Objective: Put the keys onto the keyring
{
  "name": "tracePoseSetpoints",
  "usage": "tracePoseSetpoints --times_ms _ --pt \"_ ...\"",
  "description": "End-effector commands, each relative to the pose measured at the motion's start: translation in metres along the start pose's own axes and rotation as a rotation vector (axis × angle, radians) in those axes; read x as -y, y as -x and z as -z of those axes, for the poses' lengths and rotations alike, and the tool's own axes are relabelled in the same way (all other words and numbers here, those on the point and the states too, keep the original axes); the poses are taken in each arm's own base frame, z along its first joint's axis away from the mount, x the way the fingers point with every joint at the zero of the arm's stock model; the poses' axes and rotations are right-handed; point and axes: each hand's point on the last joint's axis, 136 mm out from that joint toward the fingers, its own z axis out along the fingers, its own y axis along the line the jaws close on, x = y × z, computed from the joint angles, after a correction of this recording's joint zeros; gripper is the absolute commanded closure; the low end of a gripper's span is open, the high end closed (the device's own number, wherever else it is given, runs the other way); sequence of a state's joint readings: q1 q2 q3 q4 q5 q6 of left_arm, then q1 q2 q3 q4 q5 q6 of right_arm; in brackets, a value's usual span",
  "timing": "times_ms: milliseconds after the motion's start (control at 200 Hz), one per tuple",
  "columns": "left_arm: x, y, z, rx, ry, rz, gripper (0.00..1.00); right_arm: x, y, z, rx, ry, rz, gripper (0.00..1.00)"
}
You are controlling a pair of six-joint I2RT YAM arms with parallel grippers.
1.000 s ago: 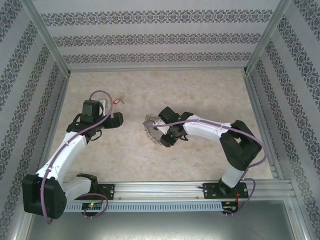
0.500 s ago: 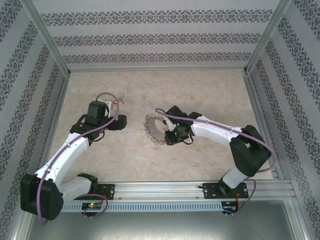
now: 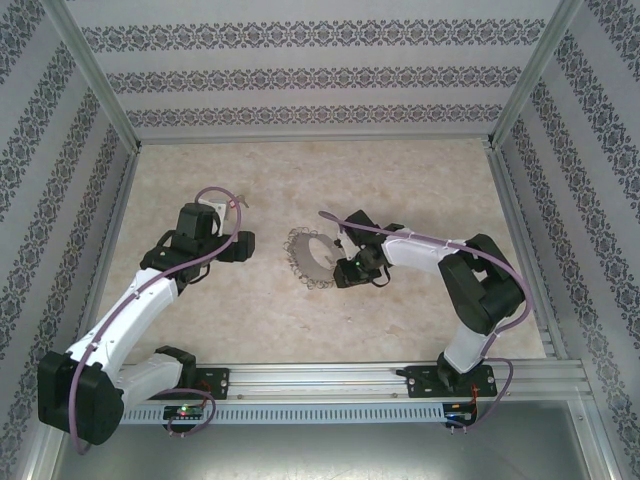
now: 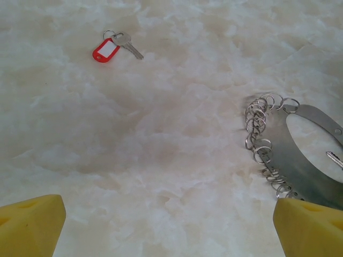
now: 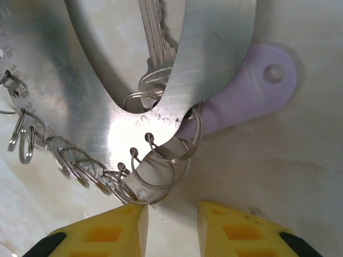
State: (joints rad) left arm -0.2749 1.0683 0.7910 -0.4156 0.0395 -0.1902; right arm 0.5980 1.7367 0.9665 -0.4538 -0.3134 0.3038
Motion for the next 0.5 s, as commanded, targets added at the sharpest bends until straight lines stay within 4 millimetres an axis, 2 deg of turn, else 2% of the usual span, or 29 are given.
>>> tracePoseSetpoints --times_ms 0,205,365,494 --pt "0.004 0.002 0.006 0.008 0.004 -0.035 0.0 -0.023 0.007 -0.013 0.015 0.083 0.059 0.7" --pt "0.005 0.001 0.006 0.005 0.008 -0.049 0.0 -0.032 0.012 -0.007 0.04 0.125 0.069 0.69" --pt "0.007 0.001 0.006 0.003 0.007 -0.057 0.0 -0.053 0.012 0.003 0.053 0.227 0.107 0.68" --pt "0.007 0.0 0.006 0.001 0.008 -0.061 0.0 -0.056 0.01 0.007 0.065 0.253 0.129 0.66"
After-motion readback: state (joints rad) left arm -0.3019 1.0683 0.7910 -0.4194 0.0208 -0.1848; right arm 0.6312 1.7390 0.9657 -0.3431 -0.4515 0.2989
